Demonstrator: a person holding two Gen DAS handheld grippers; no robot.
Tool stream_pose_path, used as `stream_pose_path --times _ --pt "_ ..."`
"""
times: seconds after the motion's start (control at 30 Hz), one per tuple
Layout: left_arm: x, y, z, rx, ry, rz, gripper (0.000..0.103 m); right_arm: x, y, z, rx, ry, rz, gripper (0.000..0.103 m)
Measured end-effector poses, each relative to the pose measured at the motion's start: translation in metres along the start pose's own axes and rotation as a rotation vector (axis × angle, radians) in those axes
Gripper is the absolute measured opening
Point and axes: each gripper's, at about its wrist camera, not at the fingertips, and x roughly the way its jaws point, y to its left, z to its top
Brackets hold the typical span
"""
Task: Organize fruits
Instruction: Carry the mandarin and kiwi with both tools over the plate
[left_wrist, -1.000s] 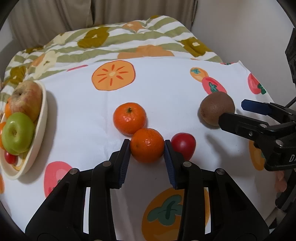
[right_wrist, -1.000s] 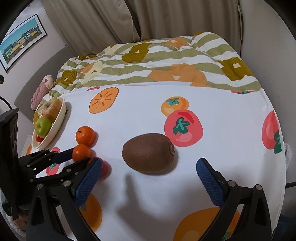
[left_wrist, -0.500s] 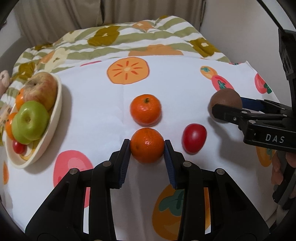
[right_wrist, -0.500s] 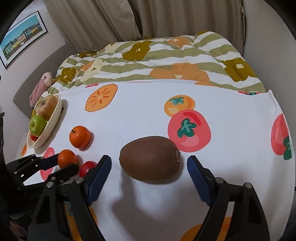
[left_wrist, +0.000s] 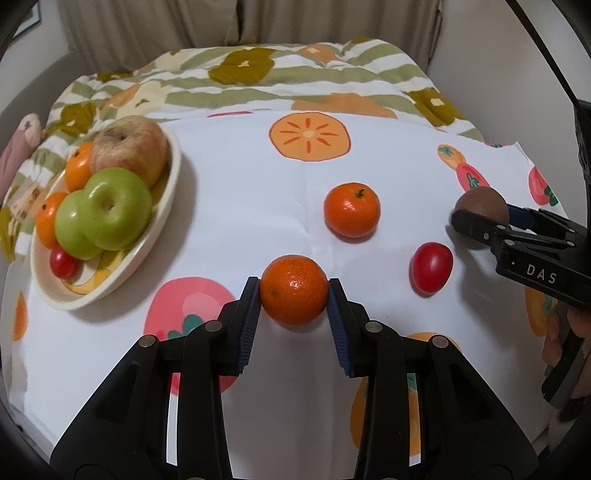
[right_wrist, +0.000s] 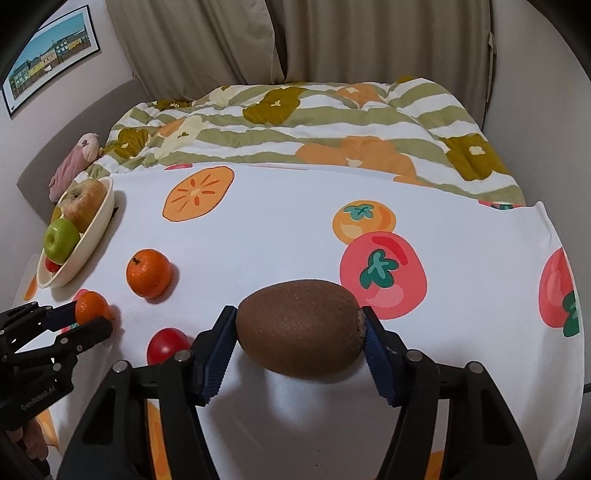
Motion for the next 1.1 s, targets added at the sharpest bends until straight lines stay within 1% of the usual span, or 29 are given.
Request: stream_pose_path --times 0.3,0.5,0.7,0.87,1.1 --pt "-0.031 0.024 0.005 -0.051 -0.054 0.017 0.04 -0.022 0.02 0.013 -0.027 -0.027 0.037 0.061" --pt "-0.058 0.052 0.008 -0.096 -0.099 0.042 0.04 -0.039 0.049 0.029 -0.064 -0.05 0.077 0.061" --pt "-0.08 0.086 0.014 -0.118 -0.135 0.073 0.04 -0.052 0.09 0.047 -0.11 -0.072 0.119 0.061" --pt "-0.093 0.122 0.022 -0.123 -0.159 0.096 0.04 -0.055 0.13 0.059 -0.128 -0.082 0.156 0.061" --pt "-0.095 0.176 0.036 -0.11 -0.163 0.096 0.04 -0.047 0.186 0.073 -0.14 -0.086 0.188 0.061"
